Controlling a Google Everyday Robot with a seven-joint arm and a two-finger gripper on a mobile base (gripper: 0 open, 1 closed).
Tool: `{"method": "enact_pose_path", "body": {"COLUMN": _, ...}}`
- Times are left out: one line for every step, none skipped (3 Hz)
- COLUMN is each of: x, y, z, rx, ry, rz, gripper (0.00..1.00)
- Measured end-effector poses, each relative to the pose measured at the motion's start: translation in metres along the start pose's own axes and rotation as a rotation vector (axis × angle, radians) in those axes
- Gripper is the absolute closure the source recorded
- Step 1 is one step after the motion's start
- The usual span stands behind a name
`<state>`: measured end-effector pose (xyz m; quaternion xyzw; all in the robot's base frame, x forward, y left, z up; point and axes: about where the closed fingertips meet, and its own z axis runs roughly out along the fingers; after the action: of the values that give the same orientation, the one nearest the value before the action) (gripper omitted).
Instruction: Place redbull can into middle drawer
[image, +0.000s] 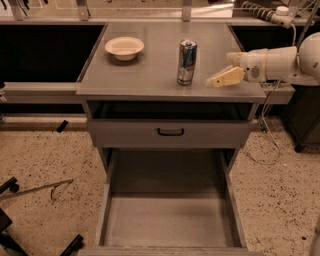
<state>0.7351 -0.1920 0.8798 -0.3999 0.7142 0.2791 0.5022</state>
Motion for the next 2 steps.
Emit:
{"method": "enact_pose_path", "body": {"x": -0.007, "y": -0.004, "z": 0.038, "rx": -0.048, "ry": -0.024, "rz": -0.021, "gripper": 0.00}}
{"method": "enact_pose_path", "body": {"x": -0.011, "y": -0.006, "z": 0.064, "rx": -0.083, "ry": -0.043, "rz": -0.029, "gripper": 0.00}}
